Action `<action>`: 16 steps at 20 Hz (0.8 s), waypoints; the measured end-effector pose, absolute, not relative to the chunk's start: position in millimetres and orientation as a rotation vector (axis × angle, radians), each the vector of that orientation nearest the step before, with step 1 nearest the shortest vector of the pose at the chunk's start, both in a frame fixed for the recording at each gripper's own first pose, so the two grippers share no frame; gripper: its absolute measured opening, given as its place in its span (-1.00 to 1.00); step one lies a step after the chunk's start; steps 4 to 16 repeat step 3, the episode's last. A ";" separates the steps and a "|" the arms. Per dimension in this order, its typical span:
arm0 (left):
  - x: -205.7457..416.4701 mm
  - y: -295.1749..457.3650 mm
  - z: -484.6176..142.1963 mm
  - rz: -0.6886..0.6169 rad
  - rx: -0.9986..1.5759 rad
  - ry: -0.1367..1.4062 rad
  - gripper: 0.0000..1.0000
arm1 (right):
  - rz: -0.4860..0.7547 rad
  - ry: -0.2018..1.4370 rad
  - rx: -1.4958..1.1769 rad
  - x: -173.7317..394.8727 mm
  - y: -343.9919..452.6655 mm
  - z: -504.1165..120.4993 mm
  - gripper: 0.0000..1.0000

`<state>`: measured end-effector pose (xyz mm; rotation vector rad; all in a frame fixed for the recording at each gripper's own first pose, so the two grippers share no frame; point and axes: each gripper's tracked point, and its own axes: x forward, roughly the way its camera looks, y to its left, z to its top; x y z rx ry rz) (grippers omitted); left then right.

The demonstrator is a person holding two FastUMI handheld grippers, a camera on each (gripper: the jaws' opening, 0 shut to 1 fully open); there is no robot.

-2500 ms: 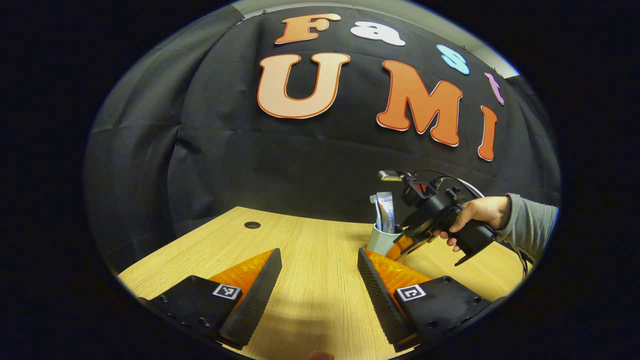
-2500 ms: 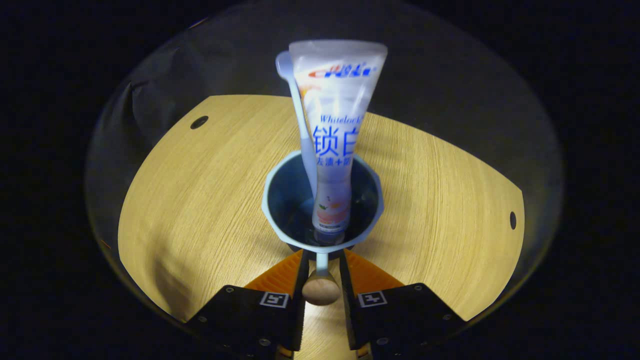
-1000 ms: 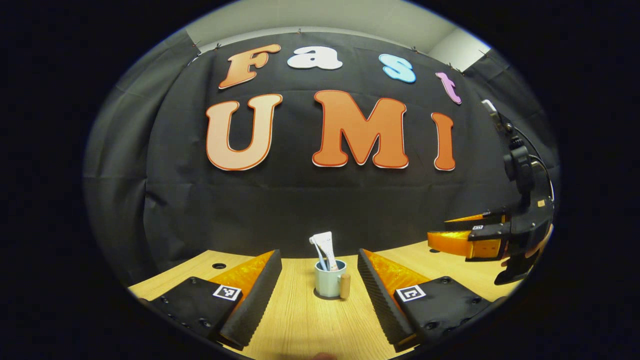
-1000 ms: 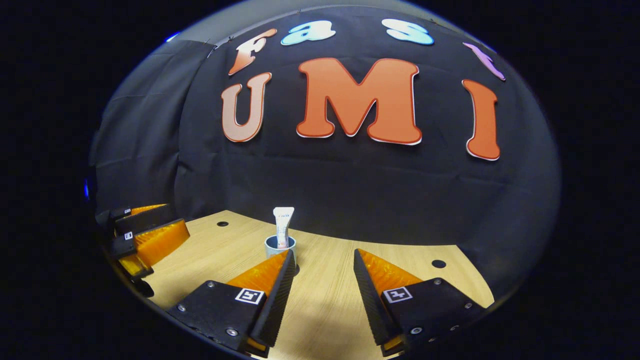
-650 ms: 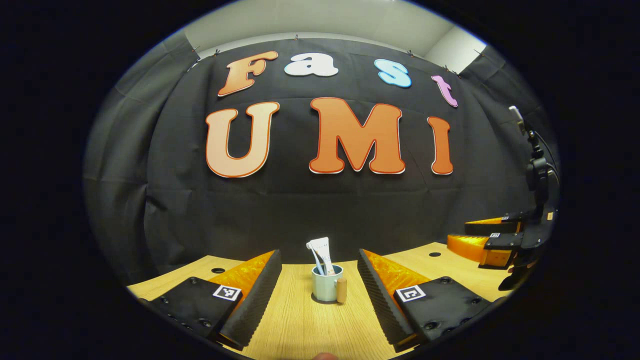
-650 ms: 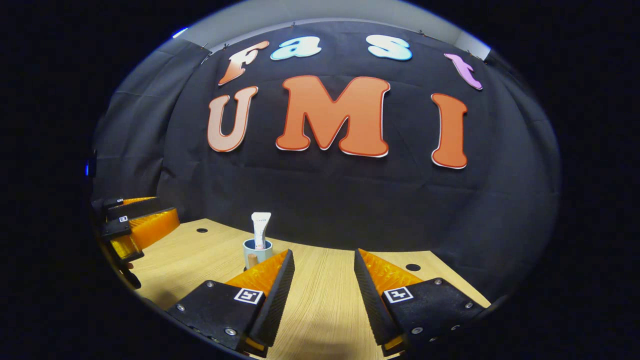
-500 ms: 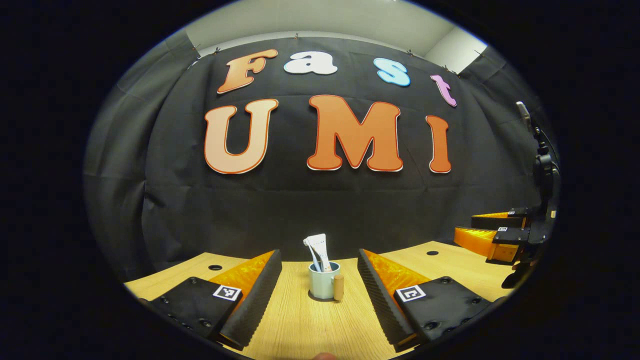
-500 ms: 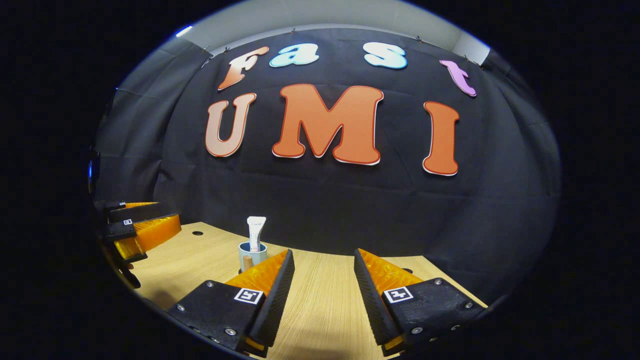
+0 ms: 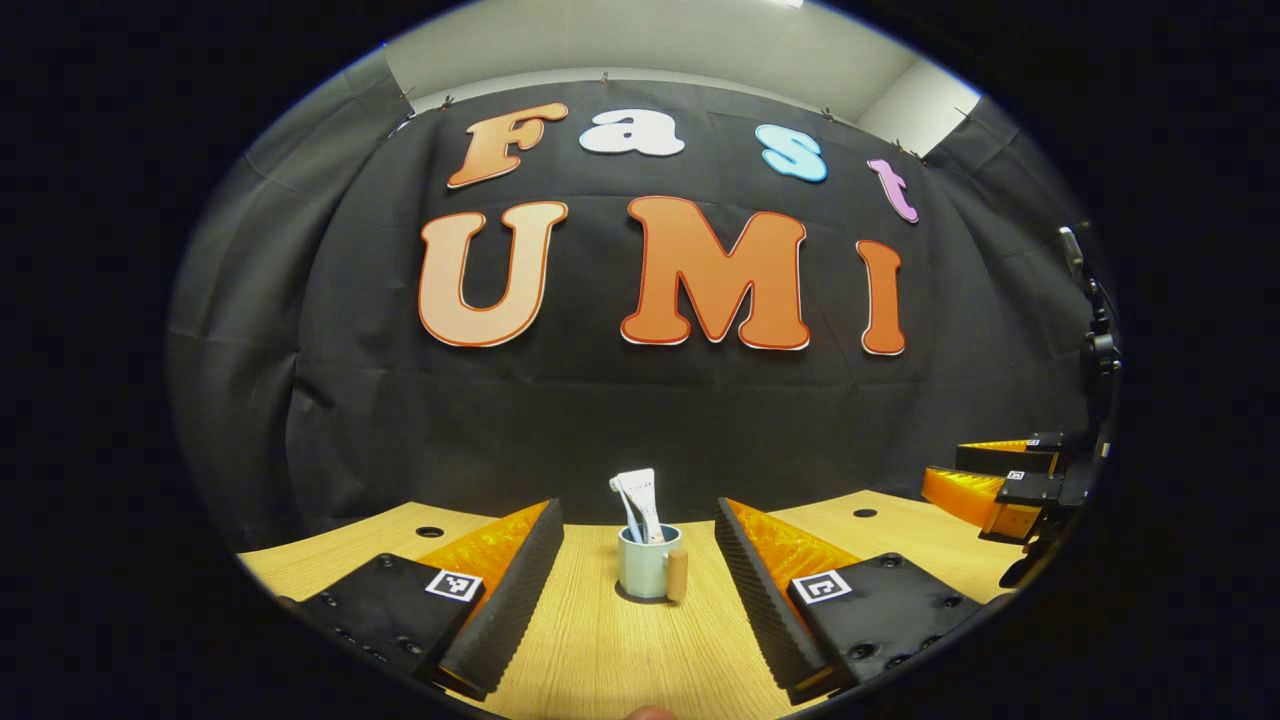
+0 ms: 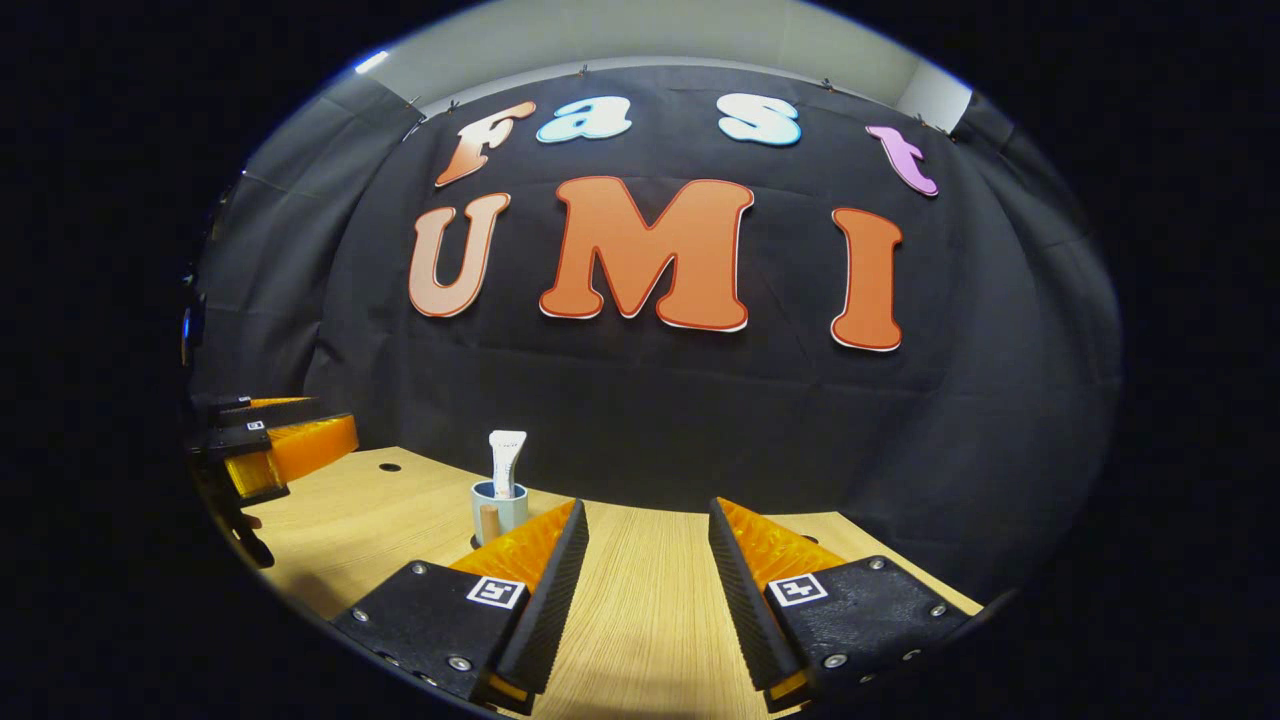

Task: Put the toothbrush and toothpaste on the desktop into the cup, then pick up the cup and place it on the coaster on the desktop.

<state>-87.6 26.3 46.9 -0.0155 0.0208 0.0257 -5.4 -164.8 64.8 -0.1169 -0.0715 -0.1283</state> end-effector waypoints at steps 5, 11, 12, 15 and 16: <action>-88.4 26.9 44.8 0.028 -0.017 0.019 0.93 | -0.119 -0.063 -0.127 -4.9 -160.8 58.7 0.39; -88.4 26.9 44.8 0.028 -0.017 0.019 0.93 | -0.119 -0.063 -0.127 -4.9 -160.8 58.7 0.39; -88.4 26.9 44.8 0.028 -0.017 0.019 0.93 | -0.119 -0.063 -0.127 -4.9 -160.8 58.7 0.39; -88.4 26.9 44.8 0.028 -0.017 0.019 0.93 | -0.119 -0.063 -0.127 -4.9 -160.8 58.7 0.39; -88.4 26.9 44.8 0.028 -0.017 0.019 0.93 | -0.119 -0.063 -0.127 -4.9 -160.8 58.7 0.39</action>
